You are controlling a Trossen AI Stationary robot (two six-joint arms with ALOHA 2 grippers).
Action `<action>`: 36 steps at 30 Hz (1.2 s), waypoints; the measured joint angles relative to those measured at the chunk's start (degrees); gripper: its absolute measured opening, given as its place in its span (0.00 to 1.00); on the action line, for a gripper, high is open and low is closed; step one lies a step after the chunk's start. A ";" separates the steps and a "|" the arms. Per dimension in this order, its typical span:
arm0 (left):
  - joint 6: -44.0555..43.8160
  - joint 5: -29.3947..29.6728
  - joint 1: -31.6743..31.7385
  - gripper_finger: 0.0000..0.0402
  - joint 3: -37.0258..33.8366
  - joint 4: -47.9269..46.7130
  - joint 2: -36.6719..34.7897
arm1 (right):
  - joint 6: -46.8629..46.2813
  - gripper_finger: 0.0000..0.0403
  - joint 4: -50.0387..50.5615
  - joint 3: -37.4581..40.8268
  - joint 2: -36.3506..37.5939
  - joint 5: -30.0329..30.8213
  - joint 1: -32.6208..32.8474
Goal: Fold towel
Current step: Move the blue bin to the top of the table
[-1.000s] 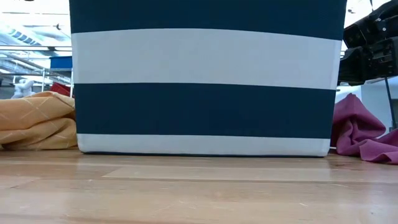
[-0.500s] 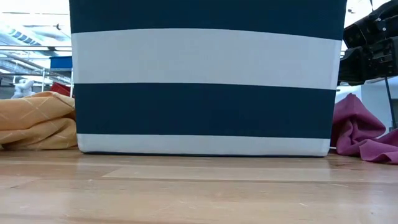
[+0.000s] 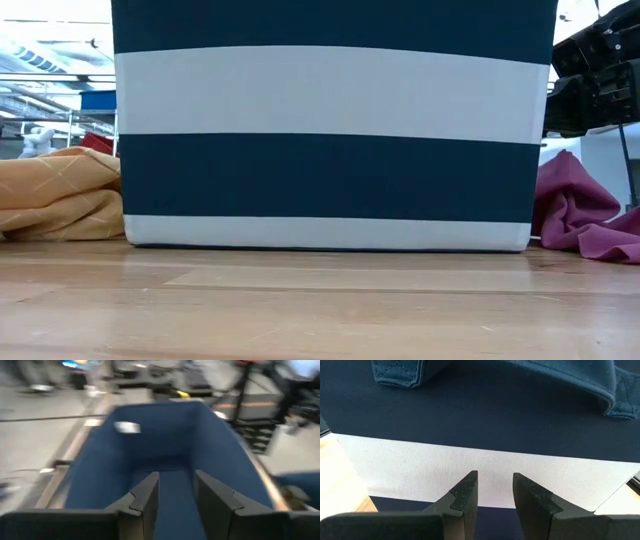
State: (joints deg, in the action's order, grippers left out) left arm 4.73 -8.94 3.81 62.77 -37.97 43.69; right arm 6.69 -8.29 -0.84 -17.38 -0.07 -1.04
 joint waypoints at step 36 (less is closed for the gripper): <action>26.69 6.81 -6.79 0.32 -14.90 77.19 -4.48 | -0.01 0.27 0.00 0.02 0.01 0.02 0.00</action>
State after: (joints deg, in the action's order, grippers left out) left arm 31.42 -2.13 -2.98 47.88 39.23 39.21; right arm 6.68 -8.29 -0.82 -17.37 -0.05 -1.04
